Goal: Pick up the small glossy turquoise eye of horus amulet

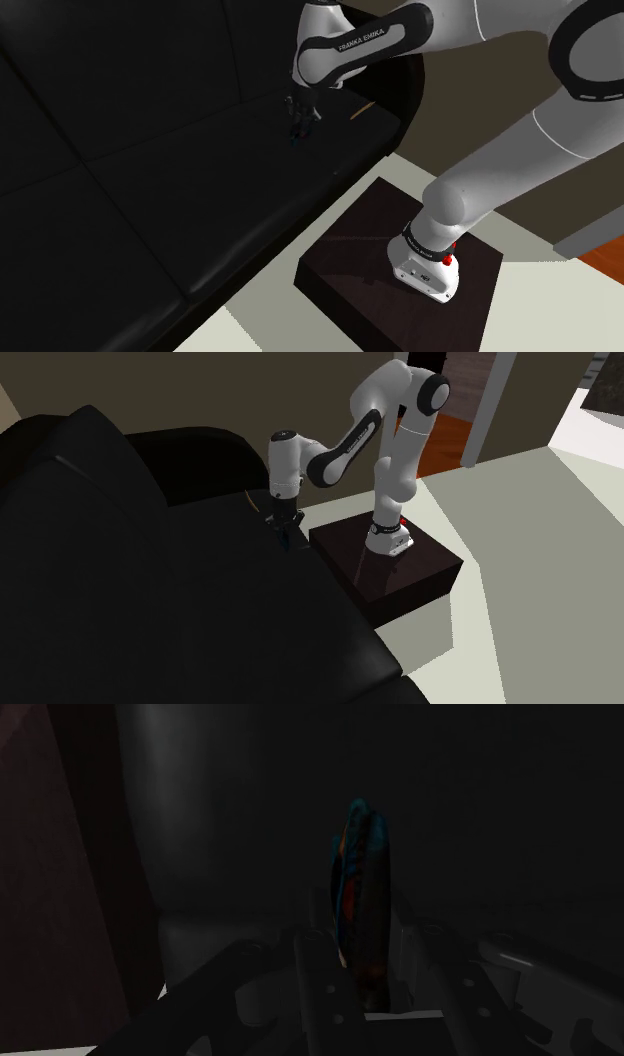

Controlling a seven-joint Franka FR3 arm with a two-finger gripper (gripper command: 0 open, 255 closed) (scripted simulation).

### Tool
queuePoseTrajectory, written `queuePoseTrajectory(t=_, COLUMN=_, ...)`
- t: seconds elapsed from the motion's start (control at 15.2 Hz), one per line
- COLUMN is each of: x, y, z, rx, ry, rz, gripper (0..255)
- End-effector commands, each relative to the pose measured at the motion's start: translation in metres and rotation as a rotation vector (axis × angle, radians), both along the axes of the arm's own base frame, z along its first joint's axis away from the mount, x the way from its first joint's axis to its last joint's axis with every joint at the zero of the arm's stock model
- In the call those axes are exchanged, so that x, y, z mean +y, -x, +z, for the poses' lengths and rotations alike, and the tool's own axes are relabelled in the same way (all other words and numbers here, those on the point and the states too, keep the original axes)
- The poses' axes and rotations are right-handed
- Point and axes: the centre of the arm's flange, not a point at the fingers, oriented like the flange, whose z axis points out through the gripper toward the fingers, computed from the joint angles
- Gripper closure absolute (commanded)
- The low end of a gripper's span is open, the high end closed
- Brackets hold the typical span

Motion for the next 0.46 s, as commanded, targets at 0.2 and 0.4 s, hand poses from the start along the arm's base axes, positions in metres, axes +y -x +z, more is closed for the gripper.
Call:
queuePoseTrajectory(t=0.2, x=0.001, y=0.0, z=0.028, rx=0.0, ry=0.0, rz=0.0, gripper=255)
queuePoseTrajectory(t=0.4, x=0.001, y=0.0, z=0.034, rx=0.0, ry=0.0, rz=0.0, gripper=255)
